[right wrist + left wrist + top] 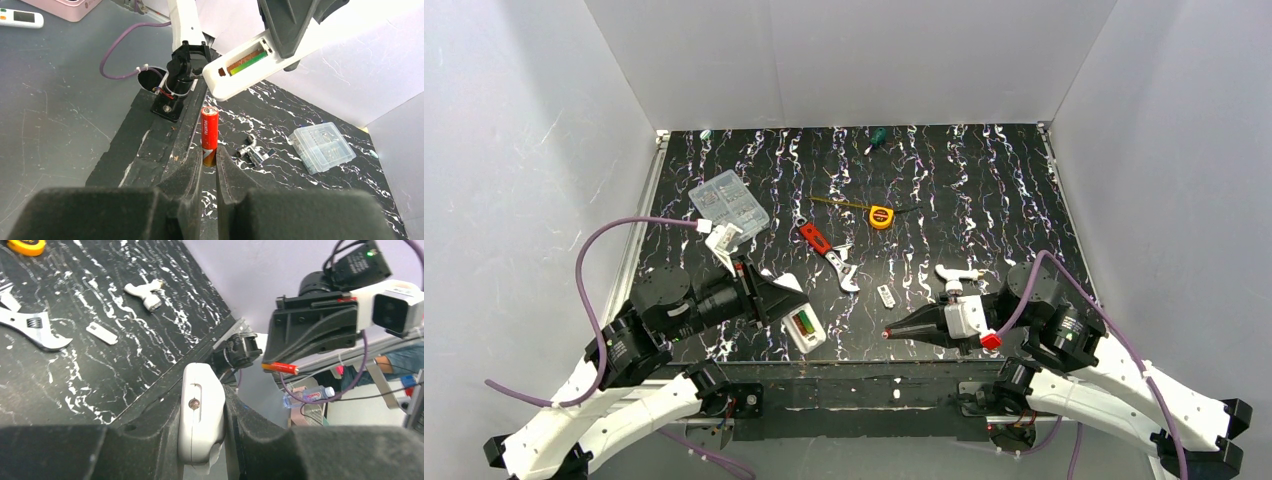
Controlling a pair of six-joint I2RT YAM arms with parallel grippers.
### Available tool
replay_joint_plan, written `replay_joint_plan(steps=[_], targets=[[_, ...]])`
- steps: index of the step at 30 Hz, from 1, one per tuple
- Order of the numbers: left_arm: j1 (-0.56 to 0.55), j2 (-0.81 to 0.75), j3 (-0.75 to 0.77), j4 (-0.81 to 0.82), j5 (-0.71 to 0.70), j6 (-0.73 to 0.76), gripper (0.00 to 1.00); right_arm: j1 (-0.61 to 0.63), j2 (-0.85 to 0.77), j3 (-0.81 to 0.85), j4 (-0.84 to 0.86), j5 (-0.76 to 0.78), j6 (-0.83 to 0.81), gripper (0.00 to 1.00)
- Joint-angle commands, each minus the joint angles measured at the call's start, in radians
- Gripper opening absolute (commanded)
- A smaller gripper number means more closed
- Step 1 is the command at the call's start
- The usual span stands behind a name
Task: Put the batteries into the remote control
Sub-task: Place the battery at the center of the board.
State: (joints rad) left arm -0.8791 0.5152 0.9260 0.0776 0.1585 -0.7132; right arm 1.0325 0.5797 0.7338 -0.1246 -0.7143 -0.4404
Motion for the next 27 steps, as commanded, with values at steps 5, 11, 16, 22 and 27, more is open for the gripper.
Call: replay_joint_plan(steps=[5,11,16,22,27], targets=[[-0.001,0.0,-0.022,0.243,0.169,0.042,0.0,0.003,-0.01,0.009,0.041,0.024,0.023,0.01],[-0.001,-0.012,-0.05,0.326,0.216,0.061,0.0,0.003,-0.008,0.001,0.063,0.07,0.068,0.01],[0.0,-0.013,-0.054,0.363,0.25,0.072,0.0,0.003,-0.011,-0.011,0.096,0.085,0.106,0.01],[0.0,-0.007,-0.06,0.412,0.284,0.071,0.0,0.003,0.006,-0.021,0.191,0.201,0.3,0.01],[0.0,0.009,-0.052,0.437,0.311,0.063,0.0,0.003,0.041,0.023,0.152,0.345,0.429,0.01]])
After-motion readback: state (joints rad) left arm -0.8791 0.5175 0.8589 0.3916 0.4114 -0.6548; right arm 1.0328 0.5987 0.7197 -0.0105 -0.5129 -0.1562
